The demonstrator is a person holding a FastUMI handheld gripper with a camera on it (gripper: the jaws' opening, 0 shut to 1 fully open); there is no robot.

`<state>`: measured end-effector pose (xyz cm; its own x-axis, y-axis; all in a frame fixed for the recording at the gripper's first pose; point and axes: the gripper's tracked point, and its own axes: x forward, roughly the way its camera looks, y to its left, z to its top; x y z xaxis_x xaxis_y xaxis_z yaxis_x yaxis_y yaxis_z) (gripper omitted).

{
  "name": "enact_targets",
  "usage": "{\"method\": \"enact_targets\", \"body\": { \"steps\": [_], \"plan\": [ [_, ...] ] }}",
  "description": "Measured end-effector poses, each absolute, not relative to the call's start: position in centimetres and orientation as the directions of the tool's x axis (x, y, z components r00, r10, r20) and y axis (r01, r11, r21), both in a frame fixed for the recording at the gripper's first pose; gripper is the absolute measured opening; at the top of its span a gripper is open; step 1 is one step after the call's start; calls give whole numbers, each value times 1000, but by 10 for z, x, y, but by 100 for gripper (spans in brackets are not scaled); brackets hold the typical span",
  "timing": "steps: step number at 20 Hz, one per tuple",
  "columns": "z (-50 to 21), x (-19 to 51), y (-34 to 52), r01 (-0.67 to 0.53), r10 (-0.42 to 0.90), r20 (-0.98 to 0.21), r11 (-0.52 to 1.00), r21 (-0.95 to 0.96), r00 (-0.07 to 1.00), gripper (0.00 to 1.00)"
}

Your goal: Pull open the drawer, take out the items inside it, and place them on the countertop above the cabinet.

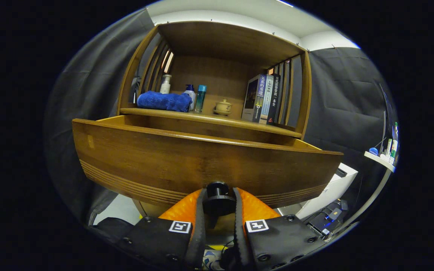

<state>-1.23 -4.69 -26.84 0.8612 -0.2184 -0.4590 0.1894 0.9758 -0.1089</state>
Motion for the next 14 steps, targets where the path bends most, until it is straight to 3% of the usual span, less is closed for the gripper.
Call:
{"method": "enact_targets", "body": {
  "steps": [11, 14],
  "plan": [
    [-268, -21, -46, 196, -219, -438, 976, -99, 872, 41],
    [-268, -21, -48, 205, -230, -415, 973, -106, 880, 55]
  ]
}}
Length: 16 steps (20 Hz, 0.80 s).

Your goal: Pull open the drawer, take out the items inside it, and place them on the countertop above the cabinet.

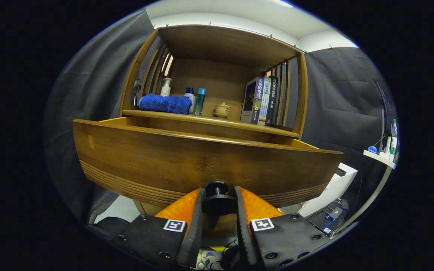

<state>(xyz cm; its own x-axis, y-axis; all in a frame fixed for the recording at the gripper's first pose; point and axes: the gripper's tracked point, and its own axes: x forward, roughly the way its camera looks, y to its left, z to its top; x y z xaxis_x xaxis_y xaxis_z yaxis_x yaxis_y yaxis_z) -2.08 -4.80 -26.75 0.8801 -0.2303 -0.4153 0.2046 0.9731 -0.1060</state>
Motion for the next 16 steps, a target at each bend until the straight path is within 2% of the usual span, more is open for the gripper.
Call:
{"method": "enact_targets", "body": {
  "steps": [3, 7, 11, 16],
  "plan": [
    [-270, -24, -52, 219, -251, -425, 968, -124, 870, 73],
    [-262, -31, -41, 184, -215, -422, 976, -113, 881, 97],
    [-201, -42, -22, 166, -177, -294, 984, -62, 939, 98],
    [-74, -25, -44, 230, -246, -111, 963, -139, 963, 98]
  ]
}}
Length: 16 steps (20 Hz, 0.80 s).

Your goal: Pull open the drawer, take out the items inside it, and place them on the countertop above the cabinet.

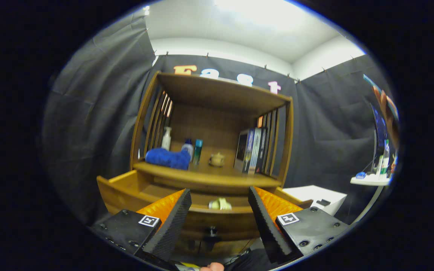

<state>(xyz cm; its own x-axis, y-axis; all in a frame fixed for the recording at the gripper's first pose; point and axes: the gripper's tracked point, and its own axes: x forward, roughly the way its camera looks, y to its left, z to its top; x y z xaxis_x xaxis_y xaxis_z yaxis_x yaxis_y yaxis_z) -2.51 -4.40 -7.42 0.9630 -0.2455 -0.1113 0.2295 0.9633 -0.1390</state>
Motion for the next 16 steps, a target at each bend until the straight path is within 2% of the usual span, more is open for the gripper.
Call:
{"method": "enact_targets", "body": {
  "steps": [4, 7, 13, 16],
  "plan": [
    [-10, 16, -66, 285, -311, -100, 934, -215, 945, 98],
    [3, 55, -78, 308, -339, -139, 929, -206, 930, 98],
    [-67, 101, -113, 342, -354, -413, 934, -104, 839, 98],
    [-104, 132, -115, 327, -296, -484, 945, -23, 823, 98]
  ]
}}
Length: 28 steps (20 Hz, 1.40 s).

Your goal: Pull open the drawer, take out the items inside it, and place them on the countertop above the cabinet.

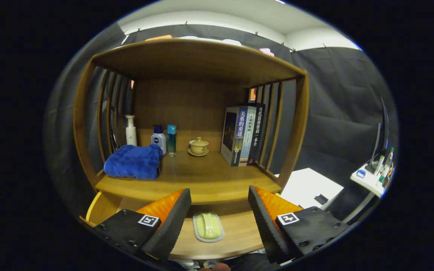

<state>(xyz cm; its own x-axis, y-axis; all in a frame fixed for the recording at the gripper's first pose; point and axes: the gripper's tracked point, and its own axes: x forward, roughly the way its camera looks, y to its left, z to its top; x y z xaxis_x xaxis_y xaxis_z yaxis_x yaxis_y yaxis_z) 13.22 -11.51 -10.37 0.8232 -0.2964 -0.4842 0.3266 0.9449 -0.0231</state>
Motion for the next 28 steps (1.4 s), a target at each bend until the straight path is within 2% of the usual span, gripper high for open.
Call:
{"method": "enact_targets", "body": {
  "steps": [6, 10, 17, 22, 25, 27, 28],
  "plan": [
    [-185, 148, -113, 305, -220, -684, 952, 3, 695, 98],
    [-230, 138, -115, 337, -194, -797, 941, 13, 572, 98],
    [-275, 139, -116, 319, -147, -901, 948, -11, 407, 97],
    [-288, 137, -125, 366, -117, -945, 931, 3, 305, 96],
    [-298, 130, -129, 362, -121, -964, 932, -27, 238, 94],
    [-302, 133, -120, 365, -69, -967, 931, 27, 246, 92],
    [-301, 134, -120, 380, -64, -965, 924, 39, 254, 84]
  ]
}}
